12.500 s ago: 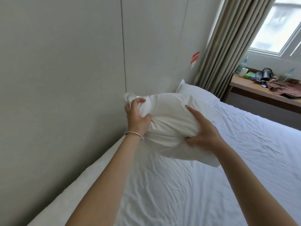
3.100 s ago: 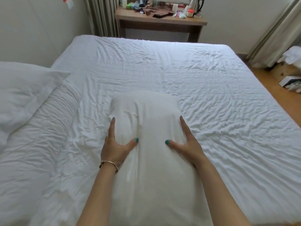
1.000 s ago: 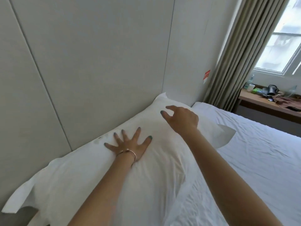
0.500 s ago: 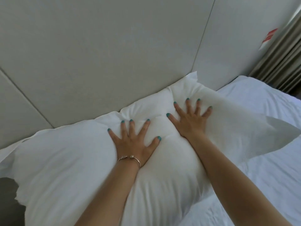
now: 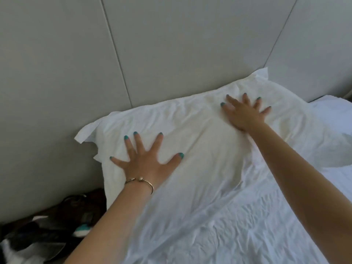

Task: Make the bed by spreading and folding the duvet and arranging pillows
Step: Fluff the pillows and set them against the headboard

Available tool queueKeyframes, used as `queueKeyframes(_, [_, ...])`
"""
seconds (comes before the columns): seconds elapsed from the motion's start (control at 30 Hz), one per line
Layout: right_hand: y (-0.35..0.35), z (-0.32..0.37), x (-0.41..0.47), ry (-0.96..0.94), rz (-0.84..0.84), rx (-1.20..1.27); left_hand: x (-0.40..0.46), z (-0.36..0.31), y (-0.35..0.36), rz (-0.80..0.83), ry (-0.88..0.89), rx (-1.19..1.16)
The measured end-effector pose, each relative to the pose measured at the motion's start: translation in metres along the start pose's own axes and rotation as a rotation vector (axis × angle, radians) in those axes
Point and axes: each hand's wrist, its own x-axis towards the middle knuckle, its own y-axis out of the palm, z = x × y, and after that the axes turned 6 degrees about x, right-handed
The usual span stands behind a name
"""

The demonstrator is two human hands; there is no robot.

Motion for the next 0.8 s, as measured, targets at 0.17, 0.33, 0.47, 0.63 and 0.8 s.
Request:
queueKeyframes(0.17, [0.026,-0.012,-0.018,-0.172,-0.047,-0.116,0.032,0.036,0.025,0.016,-0.084,-0.163])
queueKeyframes(0.33, [0.024,-0.064,0.001,0.146,-0.160,-0.127,0.047,0.042,0.054,0.087,-0.038,-0.184])
queueKeyframes(0.47, [0.009,-0.048,-0.014,0.255,-0.124,-0.041,0.055,0.052,0.054,0.140,0.004,-0.234])
queueKeyframes(0.63, [0.055,-0.004,-0.121,0.051,-0.192,0.202,0.029,0.061,0.045,0.060,0.026,-0.267])
queueKeyframes(0.8, [0.122,-0.014,-0.241,-0.069,-0.158,0.318,-0.055,0.064,0.067,-0.288,0.491,-0.106])
